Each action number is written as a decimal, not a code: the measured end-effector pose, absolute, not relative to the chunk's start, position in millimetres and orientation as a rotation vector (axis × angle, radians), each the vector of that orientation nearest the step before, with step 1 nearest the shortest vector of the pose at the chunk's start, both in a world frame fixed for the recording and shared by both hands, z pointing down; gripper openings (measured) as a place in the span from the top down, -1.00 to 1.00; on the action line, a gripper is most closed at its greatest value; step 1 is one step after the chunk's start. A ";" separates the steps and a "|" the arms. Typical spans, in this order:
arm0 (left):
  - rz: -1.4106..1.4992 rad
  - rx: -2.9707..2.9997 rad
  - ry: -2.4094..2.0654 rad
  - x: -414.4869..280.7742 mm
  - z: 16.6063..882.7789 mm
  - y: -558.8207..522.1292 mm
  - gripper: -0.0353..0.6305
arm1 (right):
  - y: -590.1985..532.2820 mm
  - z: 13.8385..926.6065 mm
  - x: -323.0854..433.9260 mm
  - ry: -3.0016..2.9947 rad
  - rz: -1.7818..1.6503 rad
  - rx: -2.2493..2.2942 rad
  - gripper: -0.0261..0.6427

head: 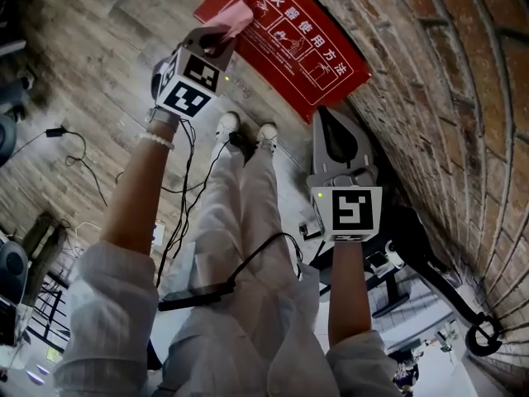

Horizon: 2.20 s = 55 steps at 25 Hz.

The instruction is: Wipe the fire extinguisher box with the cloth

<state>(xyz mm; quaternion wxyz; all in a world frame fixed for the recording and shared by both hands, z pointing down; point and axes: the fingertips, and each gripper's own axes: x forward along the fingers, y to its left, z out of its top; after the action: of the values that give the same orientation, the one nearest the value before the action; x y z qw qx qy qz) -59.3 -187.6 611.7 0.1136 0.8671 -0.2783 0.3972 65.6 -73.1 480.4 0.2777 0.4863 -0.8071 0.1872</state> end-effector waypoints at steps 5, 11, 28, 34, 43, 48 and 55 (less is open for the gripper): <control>1.168 2.555 -0.782 -44.4 612.6 -175.9 0.87 | -65.8 481.4 73.0 -2.161 0.507 1.312 0.91; 1.145 2.572 -0.743 -22.5 612.5 -160.0 0.87 | -57.2 482.2 82.4 -2.158 0.513 1.332 0.91; 1.077 2.600 -0.584 51.1 613.7 -98.5 0.87 | -32.1 482.7 119.8 -2.134 0.529 1.409 0.91; 1.053 2.597 -0.533 70.6 615.6 -75.9 0.87 | -18.5 488.8 129.2 -2.110 0.536 1.393 0.91; 1.029 2.592 -0.457 93.6 615.8 -41.3 0.87 | -6.5 489.6 133.1 -2.103 0.544 1.403 0.91; 1.005 2.581 -0.422 107.9 614.3 -22.4 0.87 | -1.1 488.3 135.3 -2.099 0.547 1.415 0.91; 0.984 2.572 -0.390 121.0 616.6 -2.8 0.87 | 8.1 489.4 141.0 -2.092 0.556 1.442 0.91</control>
<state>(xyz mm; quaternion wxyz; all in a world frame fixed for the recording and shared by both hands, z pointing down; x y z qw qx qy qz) 121.0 -2.8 616.6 0.1793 0.9098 -0.1380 0.3480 141.0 8.1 489.4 0.2673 0.5343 -0.7751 0.2059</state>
